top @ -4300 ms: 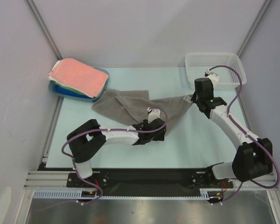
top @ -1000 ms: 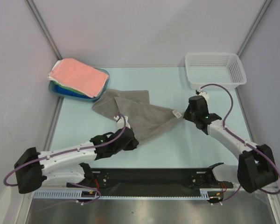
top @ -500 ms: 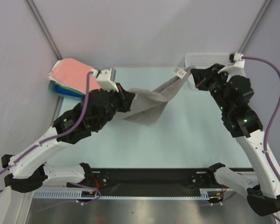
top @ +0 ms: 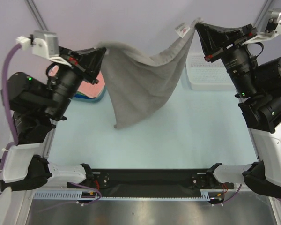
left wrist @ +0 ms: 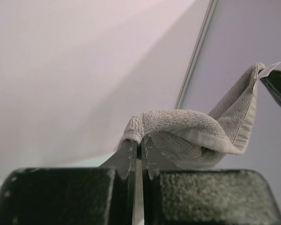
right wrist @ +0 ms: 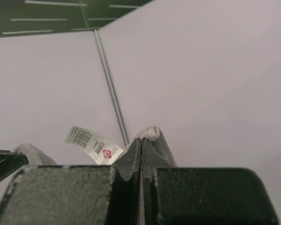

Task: Fold and stack the towels
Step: Flatten out the crumpled towel

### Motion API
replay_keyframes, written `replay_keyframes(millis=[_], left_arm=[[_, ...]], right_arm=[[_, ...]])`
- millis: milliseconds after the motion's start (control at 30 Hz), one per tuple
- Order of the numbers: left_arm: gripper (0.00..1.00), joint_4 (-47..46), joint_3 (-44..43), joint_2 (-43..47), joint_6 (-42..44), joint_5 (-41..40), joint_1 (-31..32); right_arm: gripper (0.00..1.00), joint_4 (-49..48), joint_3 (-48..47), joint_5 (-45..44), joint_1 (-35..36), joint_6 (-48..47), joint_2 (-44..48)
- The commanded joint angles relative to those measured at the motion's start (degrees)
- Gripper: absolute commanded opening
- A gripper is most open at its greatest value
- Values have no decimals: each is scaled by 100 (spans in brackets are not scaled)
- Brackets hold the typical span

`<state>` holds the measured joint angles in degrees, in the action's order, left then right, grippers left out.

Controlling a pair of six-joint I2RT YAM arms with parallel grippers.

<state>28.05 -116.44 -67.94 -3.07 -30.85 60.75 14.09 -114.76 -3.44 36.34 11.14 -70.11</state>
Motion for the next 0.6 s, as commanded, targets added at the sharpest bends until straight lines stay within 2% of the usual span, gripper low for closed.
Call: replay_keyframes(millis=[0,333,567], left_arm=[[0,-598,-466,70,842,456,51],[0,-959,-967,203,1115,1002,51],[0,-1276,-1152,-210,1581,458,60]], right_arm=[[0,-292,-661,186,163,-560,-117],[0,-591,-1539,397,216,-727,-433],[0,-670,-1778,-112,216,-1096,-969]])
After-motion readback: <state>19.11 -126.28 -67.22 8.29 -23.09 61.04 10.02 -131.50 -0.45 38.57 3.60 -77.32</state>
